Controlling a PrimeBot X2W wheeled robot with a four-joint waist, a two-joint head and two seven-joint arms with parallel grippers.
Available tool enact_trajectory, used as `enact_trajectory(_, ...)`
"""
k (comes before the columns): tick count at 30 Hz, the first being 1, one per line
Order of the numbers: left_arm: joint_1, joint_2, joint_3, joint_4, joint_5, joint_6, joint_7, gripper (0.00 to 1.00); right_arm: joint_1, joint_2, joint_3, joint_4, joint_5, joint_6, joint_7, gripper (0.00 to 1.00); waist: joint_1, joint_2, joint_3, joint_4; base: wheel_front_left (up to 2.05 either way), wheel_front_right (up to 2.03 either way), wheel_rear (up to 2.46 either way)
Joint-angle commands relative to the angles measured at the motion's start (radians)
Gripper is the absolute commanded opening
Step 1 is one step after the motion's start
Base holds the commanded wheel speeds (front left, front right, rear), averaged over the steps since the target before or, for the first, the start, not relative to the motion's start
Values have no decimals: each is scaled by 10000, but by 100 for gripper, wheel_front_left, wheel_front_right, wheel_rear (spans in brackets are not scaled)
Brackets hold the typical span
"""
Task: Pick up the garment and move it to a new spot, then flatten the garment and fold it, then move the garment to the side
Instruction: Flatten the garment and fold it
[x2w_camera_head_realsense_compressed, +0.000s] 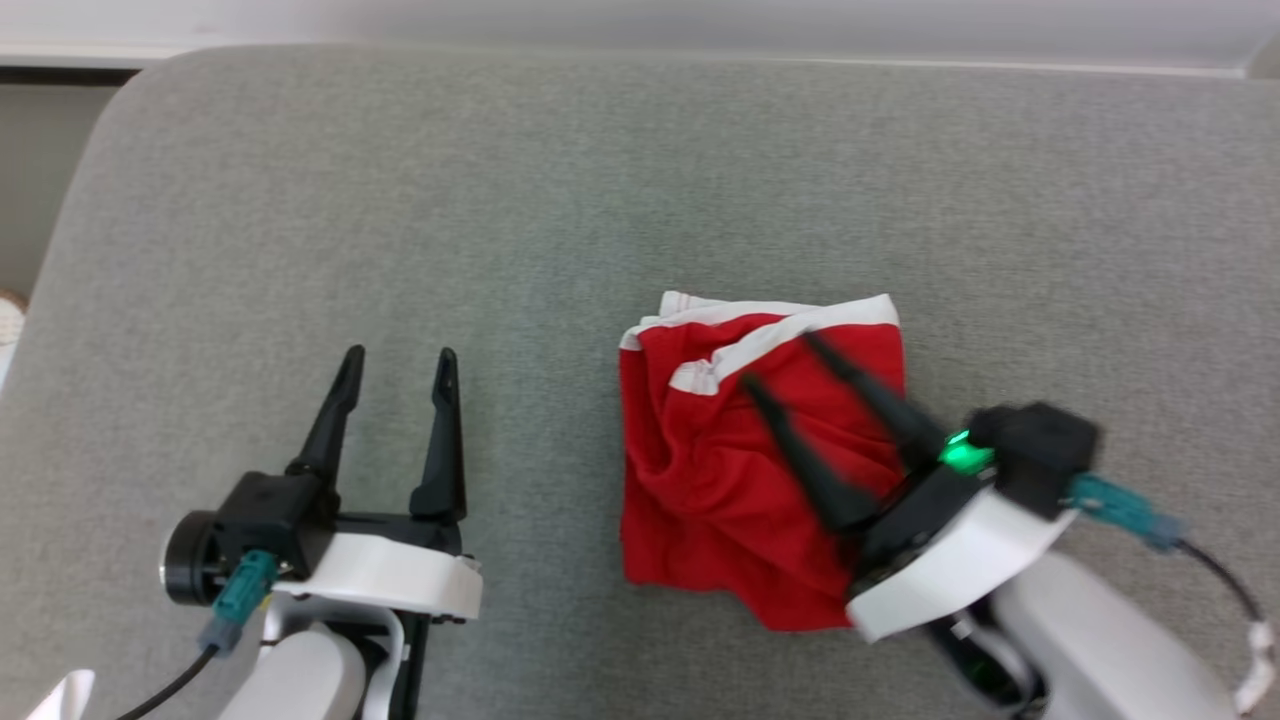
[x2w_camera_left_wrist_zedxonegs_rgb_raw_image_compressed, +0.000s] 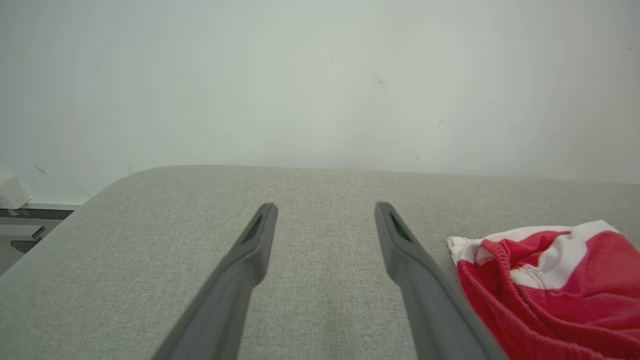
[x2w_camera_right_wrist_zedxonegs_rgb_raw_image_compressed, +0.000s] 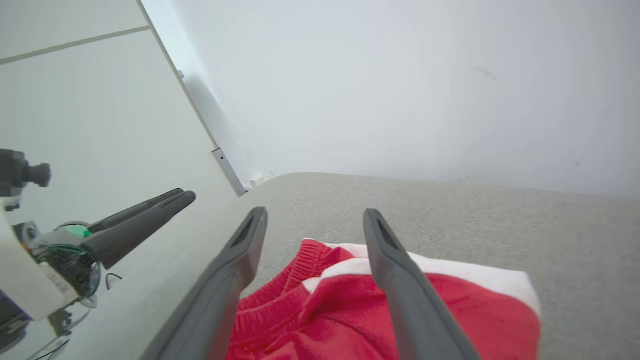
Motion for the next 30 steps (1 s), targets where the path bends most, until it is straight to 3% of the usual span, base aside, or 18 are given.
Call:
enact_trajectory(1, 36, 105, 74, -45, -11, 62, -58, 100, -32, -145, -486, 35, -582, 3, -298, 100, 0, -1, -66, -194, 0, 0, 0)
enact_trajectory(3, 75, 149, 98, -66, -3, 74, -57, 100, 80, -230, -870, 22, -1021, 4, -414, 100, 0, -1, -100, -284, 0, 0, 0)
enact_trajectory(11, 235, 451, 196, -384, 111, 248, 129, 100, 1727, -219, -4717, -838, -3421, 3, -573, 100, 0, -1, -223, -783, 0, 0, 0)
enact_trajectory(16, 335, 588, 228, -559, 163, 337, 200, 100, 3035, 3, -6266, -1515, -4105, 1, -304, 100, 0, -1, -296, -917, 0, 0, 0)
enact_trajectory(22, 448, 669, 196, -653, 200, 415, 238, 100, 3968, 465, -6956, -2351, -4302, 1, 288, 100, 0, -1, -373, -1046, 0, 0, 0)
enact_trajectory(30, 445, 706, 165, -656, 138, 422, 267, 100, 4276, 664, -7080, -2835, -4222, 1, 821, 100, 0, -1, -392, -1061, 0, 0, 0)
